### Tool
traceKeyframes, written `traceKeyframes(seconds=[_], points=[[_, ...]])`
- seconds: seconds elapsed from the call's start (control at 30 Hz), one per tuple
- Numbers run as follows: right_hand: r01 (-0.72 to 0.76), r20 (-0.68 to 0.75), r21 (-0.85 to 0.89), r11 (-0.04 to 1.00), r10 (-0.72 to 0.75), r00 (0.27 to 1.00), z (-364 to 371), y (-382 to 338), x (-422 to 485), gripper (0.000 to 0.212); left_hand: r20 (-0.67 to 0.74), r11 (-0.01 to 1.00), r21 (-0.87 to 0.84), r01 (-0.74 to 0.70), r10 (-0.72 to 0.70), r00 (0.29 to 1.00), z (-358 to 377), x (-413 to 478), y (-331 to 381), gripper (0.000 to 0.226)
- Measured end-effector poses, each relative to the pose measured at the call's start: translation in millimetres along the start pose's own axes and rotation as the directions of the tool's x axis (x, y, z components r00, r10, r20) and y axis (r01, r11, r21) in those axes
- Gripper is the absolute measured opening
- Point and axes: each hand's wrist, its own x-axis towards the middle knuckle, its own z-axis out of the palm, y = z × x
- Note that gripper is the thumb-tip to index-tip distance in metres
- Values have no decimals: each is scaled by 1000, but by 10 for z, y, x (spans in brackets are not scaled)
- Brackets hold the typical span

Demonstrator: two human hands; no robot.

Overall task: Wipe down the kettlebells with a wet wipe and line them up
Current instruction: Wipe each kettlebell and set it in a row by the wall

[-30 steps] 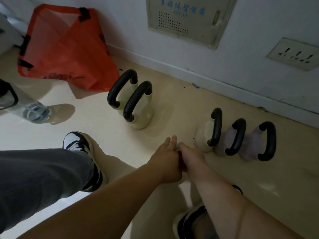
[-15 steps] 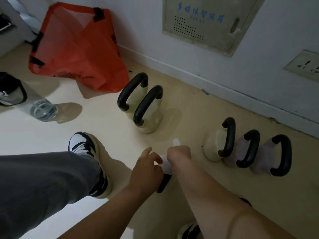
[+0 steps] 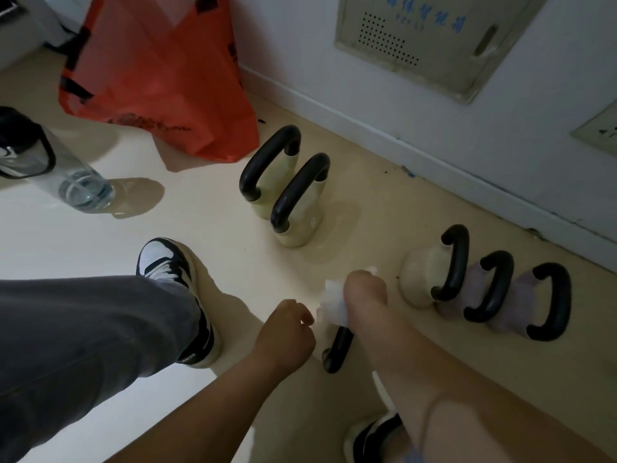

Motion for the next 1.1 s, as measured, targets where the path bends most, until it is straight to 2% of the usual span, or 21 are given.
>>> traceKeyframes(seconds=[0.07,0.13,0.2,0.3,0.4,0.5,0.53,0.6,0.67,0.77,0.83,0.87,0.93,1.0,1.07,1.1], points=[[184,-123,-59,981,-190,974,44,201,-271,46,-6,1000,9,12,-12,1000,-8,7,-9,31],[394,-93,-70,916,-399,912,119,537,-504,33,-4,1000,1,25,-25,1000,2,8,-17,27],[490,-62,-19,872,-490,870,185,868,-688,28,17,1000,7,16,-16,1000,19,-2,-29,21],[549,-91,-80,832,-554,827,181,1025,-731,34,32,1000,18,-7,6,999,46,-34,-55,20],[516,-76,-81,853,-521,850,149,855,-630,39,9,1000,-17,21,-21,1000,64,-46,-142,32],[491,-50,-290,822,-525,849,142,584,-463,55,10,997,-48,58,-58,998,53,-37,-225,39],[479,-26,-370,796,-524,851,130,475,-371,51,3,997,-54,63,-62,998,47,-30,-242,39],[429,52,-487,761,-465,884,78,216,-175,29,-5,997,-49,52,-52,999,41,-2,-254,37],[405,215,-643,650,-354,910,-3,-58,-39,14,-6,998,-37,41,-41,999,46,38,-252,36],[391,359,-805,446,-159,920,-34,-307,83,26,-15,999,-39,28,-29,999,75,94,-237,37],[399,394,-839,371,-92,914,21,-353,116,26,-3,998,-58,34,-34,999,106,119,-231,35],[385,371,-836,390,-114,922,49,-350,157,24,10,997,-66,38,-38,999,118,125,-223,35],[282,244,-725,629,-149,958,79,-264,229,16,40,997,-70,39,-36,999,134,138,-194,34],[210,98,-503,839,-186,978,68,-137,185,12,67,997,-64,38,-34,997,158,145,-166,36],[221,-55,-349,911,-255,965,72,66,44,25,73,998,-58,40,-35,997,166,127,-131,38],[295,-102,-323,899,-343,934,85,184,-67,33,74,998,-54,41,-37,997,166,119,-116,39]])
